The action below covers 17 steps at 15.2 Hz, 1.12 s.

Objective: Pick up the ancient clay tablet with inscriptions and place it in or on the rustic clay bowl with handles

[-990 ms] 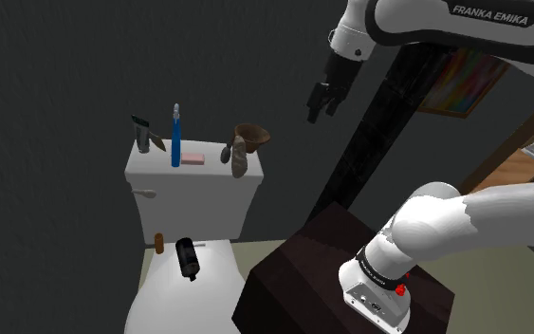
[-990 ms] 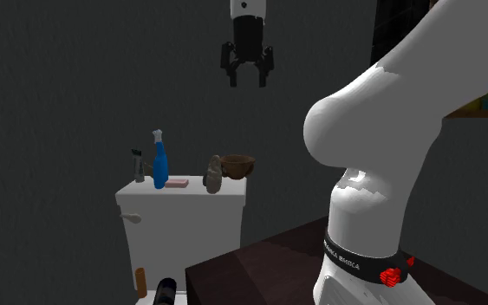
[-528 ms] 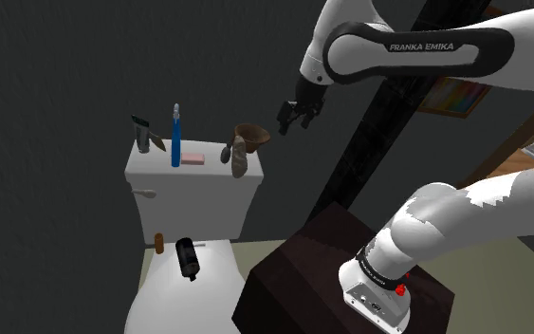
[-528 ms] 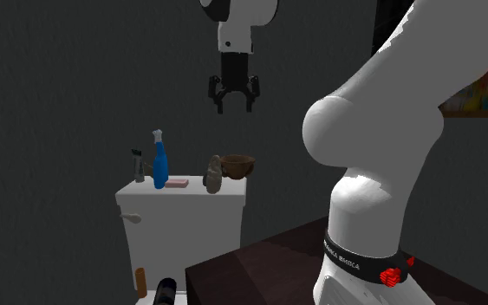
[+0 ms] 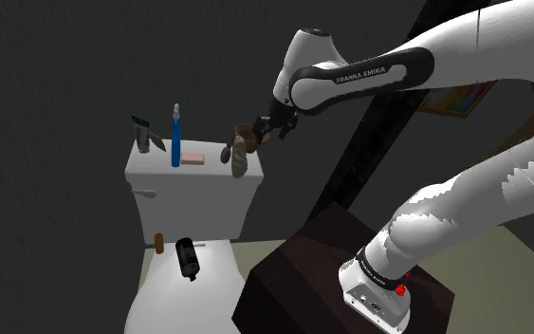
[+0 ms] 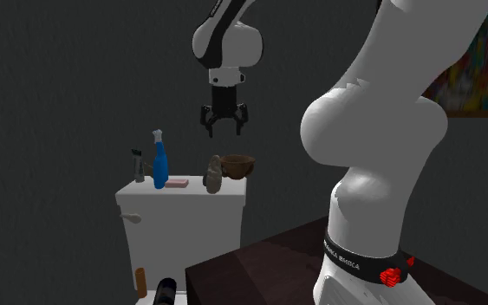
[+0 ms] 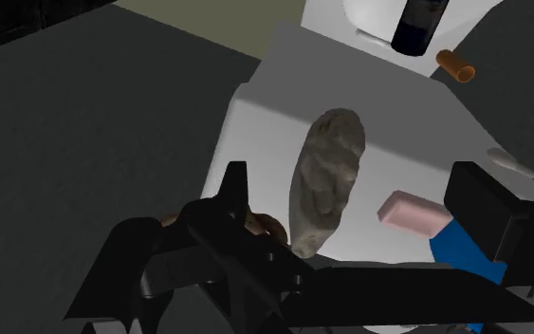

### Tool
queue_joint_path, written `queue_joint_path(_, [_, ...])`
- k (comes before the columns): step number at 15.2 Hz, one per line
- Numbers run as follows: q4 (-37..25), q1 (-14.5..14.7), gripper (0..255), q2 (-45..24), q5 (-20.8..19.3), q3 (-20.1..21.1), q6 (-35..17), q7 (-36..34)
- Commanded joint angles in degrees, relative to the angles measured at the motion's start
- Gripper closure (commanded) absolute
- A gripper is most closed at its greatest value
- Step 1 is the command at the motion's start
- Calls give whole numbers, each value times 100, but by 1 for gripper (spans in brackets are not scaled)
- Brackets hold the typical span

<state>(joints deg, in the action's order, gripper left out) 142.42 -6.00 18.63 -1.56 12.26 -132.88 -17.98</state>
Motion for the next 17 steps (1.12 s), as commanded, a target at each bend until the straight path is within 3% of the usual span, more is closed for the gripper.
queue_joint_path(1, [-117, -108, 0, -425, -178, 107, -410, -326])
queue_joint_path(7, [-649, -407, 0, -1795, -1136, 289, -1434, -1528])
queue_joint_path(11, [-1209, -399, 0, -2723, -1994, 152, -1875, -2471])
queue_joint_path(17, [-1422, -301, 0, -3258, -2421, -48, -2188, -2831])
